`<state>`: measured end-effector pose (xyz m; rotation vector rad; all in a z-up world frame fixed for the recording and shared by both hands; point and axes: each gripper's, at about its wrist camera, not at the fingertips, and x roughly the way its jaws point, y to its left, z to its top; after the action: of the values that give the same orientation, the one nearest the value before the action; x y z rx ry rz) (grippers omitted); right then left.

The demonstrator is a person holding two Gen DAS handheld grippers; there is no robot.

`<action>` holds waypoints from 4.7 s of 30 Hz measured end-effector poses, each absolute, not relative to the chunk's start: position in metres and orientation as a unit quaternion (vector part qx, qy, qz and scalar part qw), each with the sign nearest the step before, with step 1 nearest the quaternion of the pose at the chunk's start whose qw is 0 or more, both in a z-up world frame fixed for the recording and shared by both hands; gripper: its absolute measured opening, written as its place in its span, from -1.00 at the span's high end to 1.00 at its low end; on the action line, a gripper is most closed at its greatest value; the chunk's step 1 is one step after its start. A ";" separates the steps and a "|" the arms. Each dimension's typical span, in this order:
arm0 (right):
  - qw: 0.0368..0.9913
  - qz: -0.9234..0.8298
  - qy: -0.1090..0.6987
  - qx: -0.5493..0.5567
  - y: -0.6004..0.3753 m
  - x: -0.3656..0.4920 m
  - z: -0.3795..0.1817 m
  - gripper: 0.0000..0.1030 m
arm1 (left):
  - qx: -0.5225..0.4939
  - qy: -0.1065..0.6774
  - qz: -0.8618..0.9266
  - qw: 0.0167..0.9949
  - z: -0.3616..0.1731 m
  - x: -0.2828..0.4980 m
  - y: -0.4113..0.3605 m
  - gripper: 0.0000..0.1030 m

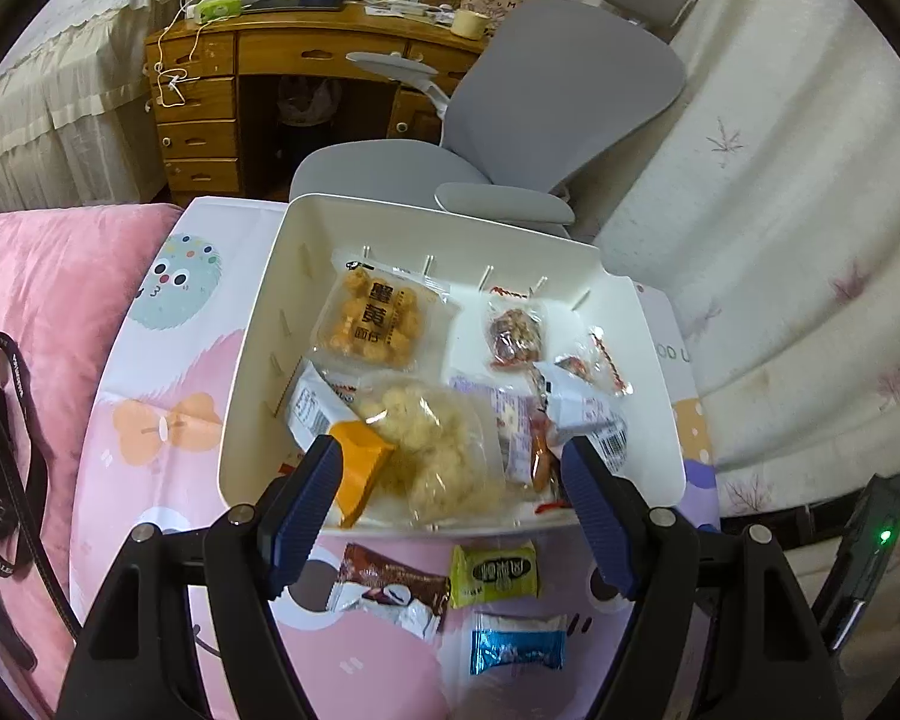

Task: Organize snacks
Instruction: 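Move the right gripper to the blue candy while the left moves to the brown chocolate candy, then grasp the blue candy with the right gripper while the left grasps the brown chocolate candy, then carry the blue candy and chocolate candy over the white tray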

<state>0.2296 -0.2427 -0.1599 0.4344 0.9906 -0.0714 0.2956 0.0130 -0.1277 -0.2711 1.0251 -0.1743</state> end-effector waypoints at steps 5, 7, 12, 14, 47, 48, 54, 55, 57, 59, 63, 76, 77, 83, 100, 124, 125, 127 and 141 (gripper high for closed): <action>0.862 -0.037 0.466 0.199 -0.233 0.203 -0.170 -0.54 | -0.138 0.481 -0.098 0.860 -0.131 0.276 0.022 -0.44; 0.862 -0.036 0.465 0.198 -0.230 0.195 -0.175 -0.54 | -0.153 0.481 -0.103 0.857 -0.135 0.269 0.029 -0.45; 0.863 -0.026 0.465 0.198 -0.218 0.173 -0.189 -0.54 | -0.149 0.489 -0.101 0.854 -0.148 0.257 0.042 -0.45; 0.863 -0.024 0.465 0.197 -0.213 0.165 -0.194 -0.54 | -0.142 0.497 -0.099 0.850 -0.156 0.252 0.046 -0.46; 0.885 -0.035 0.457 0.081 -0.150 0.137 -0.252 -0.54 | 0.006 0.613 -0.124 0.781 -0.276 0.260 -0.018 -0.46; 0.886 -0.035 0.456 0.078 -0.149 0.137 -0.252 -0.54 | 0.008 0.613 -0.125 0.780 -0.277 0.261 -0.019 -0.45; 0.888 -0.032 0.454 0.066 -0.144 0.141 -0.256 -0.54 | 0.010 0.618 -0.125 0.776 -0.285 0.266 -0.021 -0.45; 0.888 -0.032 0.455 0.066 -0.143 0.142 -0.257 -0.54 | 0.011 0.618 -0.125 0.776 -0.286 0.267 -0.021 -0.45; 0.888 -0.031 0.454 0.065 -0.143 0.143 -0.256 -0.54 | 0.010 0.618 -0.124 0.776 -0.288 0.269 -0.022 -0.45; 0.887 -0.030 0.455 0.065 -0.143 0.144 -0.258 -0.53 | 0.009 0.617 -0.126 0.776 -0.290 0.271 -0.024 -0.45; 0.891 -0.030 0.450 0.060 -0.142 0.145 -0.258 -0.47 | 0.012 0.613 -0.126 0.780 -0.291 0.274 -0.026 -0.42; 0.892 -0.026 0.448 0.050 -0.143 0.147 -0.257 -0.22 | -0.006 0.596 -0.126 0.793 -0.288 0.279 -0.021 -0.11; 0.892 -0.025 0.447 0.052 -0.144 0.147 -0.257 -0.21 | -0.008 0.595 -0.127 0.794 -0.287 0.278 -0.018 -0.09; 0.891 -0.019 0.449 0.060 -0.147 0.148 -0.255 -0.17 | -0.014 0.590 -0.125 0.798 -0.282 0.269 -0.011 -0.02; 0.900 -0.014 0.434 0.039 -0.143 0.134 -0.246 0.16 | -0.041 0.567 -0.124 0.813 -0.270 0.253 0.001 0.53; 0.918 0.008 0.395 0.026 -0.120 0.123 -0.205 0.69 | -0.085 0.516 -0.153 0.839 -0.214 0.223 0.037 0.73; 0.920 0.009 0.392 0.025 -0.118 0.123 -0.201 0.69 | -0.085 0.513 -0.154 0.841 -0.208 0.222 0.040 0.73; 0.923 0.010 0.385 0.024 -0.113 0.125 -0.192 0.69 | -0.082 0.507 -0.153 0.844 -0.197 0.222 0.046 0.73; 0.937 0.029 0.348 0.032 -0.076 0.161 -0.122 0.69 | -0.055 0.480 -0.144 0.864 -0.120 0.252 0.086 0.73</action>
<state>0.1612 -0.0765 -0.1220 0.0644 0.7102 0.0586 0.2516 0.0855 -0.1199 -0.1152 1.0053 -0.3012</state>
